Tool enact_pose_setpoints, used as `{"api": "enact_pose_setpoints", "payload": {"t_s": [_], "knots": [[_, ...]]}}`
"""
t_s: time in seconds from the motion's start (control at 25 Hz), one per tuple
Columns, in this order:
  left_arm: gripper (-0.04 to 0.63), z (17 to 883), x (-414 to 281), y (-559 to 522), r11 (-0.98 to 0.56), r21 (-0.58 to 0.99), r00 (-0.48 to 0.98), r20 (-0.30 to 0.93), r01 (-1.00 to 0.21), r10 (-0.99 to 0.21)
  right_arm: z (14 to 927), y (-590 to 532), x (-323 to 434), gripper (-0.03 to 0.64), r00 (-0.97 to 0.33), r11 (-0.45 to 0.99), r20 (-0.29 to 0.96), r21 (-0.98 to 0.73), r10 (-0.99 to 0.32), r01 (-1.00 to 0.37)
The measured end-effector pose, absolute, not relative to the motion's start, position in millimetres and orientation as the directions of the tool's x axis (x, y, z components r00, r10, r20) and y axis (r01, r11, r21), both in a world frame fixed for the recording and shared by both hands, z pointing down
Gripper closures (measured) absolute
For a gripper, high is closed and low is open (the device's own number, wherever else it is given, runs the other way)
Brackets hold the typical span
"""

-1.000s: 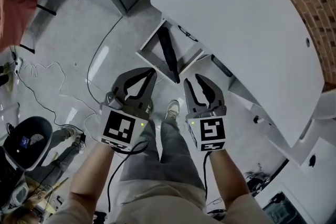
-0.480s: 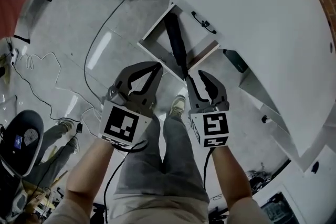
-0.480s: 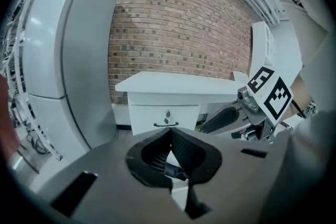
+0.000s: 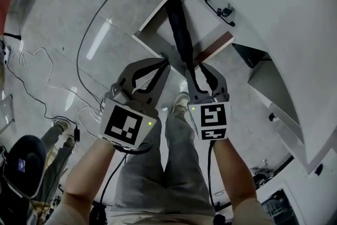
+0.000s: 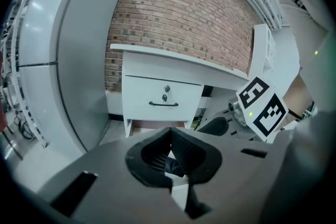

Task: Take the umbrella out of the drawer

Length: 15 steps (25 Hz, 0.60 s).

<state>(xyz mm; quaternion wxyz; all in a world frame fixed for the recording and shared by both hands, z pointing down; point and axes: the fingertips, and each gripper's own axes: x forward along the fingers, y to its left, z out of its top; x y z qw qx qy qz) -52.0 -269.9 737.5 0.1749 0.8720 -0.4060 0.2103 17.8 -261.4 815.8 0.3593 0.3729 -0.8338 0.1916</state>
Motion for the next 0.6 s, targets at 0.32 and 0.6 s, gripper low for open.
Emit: {"api": "enact_pose_setpoints", "payload": {"t_s": [0.32,0.6], "knots": [[0.588,806,-51,-261,-0.612,0.14,0.575,0.551,-0.778,-0.605,900,-251,25,0.489,-0.421,0.662,0.801,-0.041,-0.426,-0.748],[0.588,862,-42,-242,-0.571,0.234,0.584,0.583,-0.787,-0.565,950,-238,33,0.489,-0.388,0.675,0.841,-0.036,-0.378,-0.737]]}}
